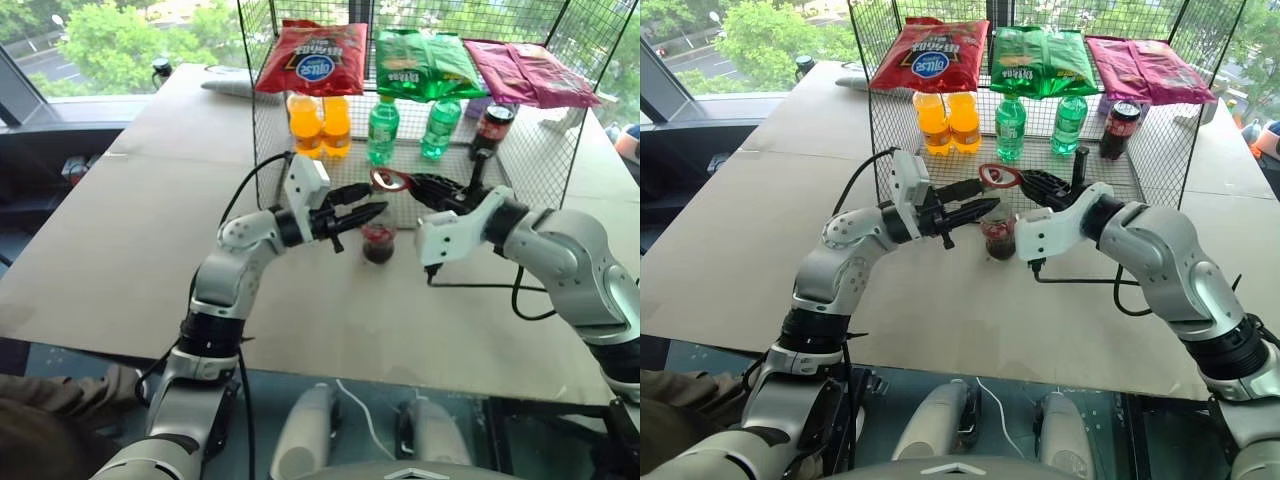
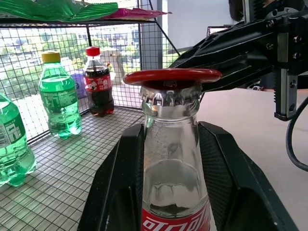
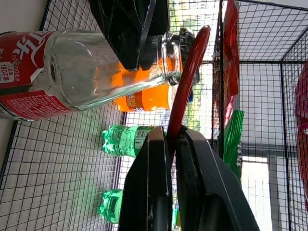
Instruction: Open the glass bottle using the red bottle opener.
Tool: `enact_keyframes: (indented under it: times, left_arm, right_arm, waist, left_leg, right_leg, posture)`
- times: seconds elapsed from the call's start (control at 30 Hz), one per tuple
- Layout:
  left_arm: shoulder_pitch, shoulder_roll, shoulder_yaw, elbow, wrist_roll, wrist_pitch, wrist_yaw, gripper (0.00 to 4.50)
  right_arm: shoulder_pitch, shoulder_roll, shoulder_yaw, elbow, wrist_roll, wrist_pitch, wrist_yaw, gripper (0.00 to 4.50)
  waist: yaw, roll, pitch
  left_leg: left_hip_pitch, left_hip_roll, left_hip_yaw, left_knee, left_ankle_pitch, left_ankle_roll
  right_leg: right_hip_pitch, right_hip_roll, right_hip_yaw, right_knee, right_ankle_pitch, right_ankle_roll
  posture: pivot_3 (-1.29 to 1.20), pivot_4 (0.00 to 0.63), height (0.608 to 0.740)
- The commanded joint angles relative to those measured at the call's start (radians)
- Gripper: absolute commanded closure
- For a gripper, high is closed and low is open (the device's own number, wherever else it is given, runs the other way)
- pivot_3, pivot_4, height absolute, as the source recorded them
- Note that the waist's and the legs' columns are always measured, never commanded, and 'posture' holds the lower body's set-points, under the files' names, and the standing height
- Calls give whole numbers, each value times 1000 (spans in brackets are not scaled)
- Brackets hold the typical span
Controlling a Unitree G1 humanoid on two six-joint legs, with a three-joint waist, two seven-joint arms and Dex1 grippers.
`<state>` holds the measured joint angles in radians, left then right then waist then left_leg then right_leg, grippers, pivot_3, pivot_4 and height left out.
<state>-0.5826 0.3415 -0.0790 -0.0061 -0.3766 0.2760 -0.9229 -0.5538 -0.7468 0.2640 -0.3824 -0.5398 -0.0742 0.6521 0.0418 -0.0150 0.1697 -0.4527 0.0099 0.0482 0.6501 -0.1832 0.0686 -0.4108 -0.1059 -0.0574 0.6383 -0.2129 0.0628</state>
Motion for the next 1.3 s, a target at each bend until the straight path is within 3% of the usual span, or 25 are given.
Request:
enact_keyframes:
  times: [0.03, 0.6, 1.3]
  left_arm:
    - [-1, 3, -23, 1, 15, 11, 3, 3329]
    - [-20, 8, -35, -24, 7, 54, 2, 3329]
    - [-20, -6, -29, -60, -17, 83, 1, 3329]
  right_arm:
    - [-25, -38, -22, -3, -1, -42, 45, 4500]
    - [-26, -63, -46, 38, 3, -66, 52, 4500]
    - [62, 226, -27, -34, -14, 276, -10, 4500]
  waist:
    - [0, 0, 0]
    - [-5, 0, 0]
    - [-13, 0, 0]
  left_leg:
    - [0, 0, 0, 0, 0, 0]
    - [0, 1, 0, 0, 0, 0]
    - [0, 1, 0, -1, 0, 0]
  right_leg:
    - [0, 0, 0, 0, 0, 0]
    - [0, 1, 0, 0, 0, 0]
    - [-1, 1, 0, 0, 1, -1]
  posture:
    - [0, 150, 740]
    - [0, 150, 740]
    - [0, 150, 740]
